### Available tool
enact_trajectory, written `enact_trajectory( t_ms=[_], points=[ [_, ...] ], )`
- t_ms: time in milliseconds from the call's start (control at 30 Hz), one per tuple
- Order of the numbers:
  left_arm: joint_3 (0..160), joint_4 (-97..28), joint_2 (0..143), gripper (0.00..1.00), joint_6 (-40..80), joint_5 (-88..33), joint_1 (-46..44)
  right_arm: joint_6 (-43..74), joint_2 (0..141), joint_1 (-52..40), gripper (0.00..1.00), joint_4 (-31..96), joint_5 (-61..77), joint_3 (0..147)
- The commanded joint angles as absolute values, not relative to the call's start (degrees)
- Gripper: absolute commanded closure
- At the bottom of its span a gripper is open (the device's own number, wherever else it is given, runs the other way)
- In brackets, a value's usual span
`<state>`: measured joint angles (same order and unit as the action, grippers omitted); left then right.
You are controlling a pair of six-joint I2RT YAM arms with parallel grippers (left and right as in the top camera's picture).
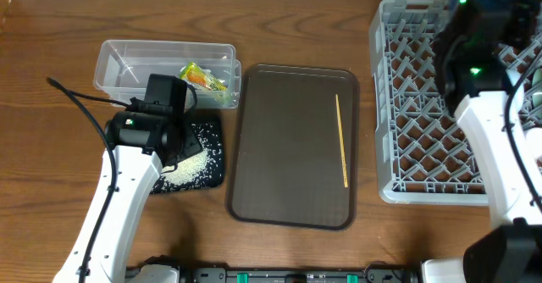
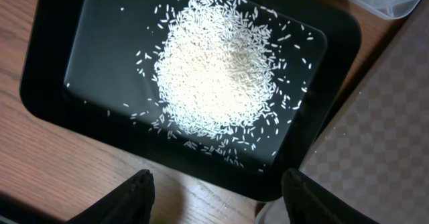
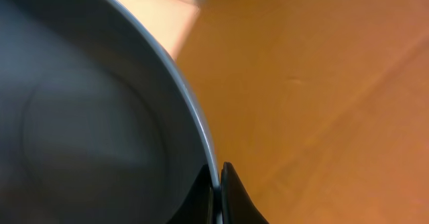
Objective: Sort waste into correct bins and load items into the dishwasher rack
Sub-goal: 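Lift the blue plate and stand it upright in the rack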
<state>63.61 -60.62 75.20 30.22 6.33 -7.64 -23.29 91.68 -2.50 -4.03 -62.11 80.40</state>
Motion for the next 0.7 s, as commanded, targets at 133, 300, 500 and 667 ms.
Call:
enact_trajectory(
  t_ms=[133, 300, 500, 667],
  points=[
    [64.0, -60.8, 74.9, 0.36, 30.7, 6.5, -7.4, -33.1, 98.3, 2.6, 0.99, -6.9, -67.7, 80.6],
    [64.0, -60.8, 74.9, 0.36, 30.7, 6.5, -7.4, -33.1, 103.6, 3.0, 0.99, -6.9, -69.0, 80.6],
    [64.0, -60.8, 74.9, 0.36, 30.8, 6.5, -7.4, -33.0, 108.7, 2.2, 0.99, -6.9, -69.0, 80.6],
    [64.0, -60.8, 74.9, 0.36, 30.8, 6.5, -7.4, -32.9, 110.6, 0.4, 0.99, -6.7, -69.2, 80.6]
  ],
)
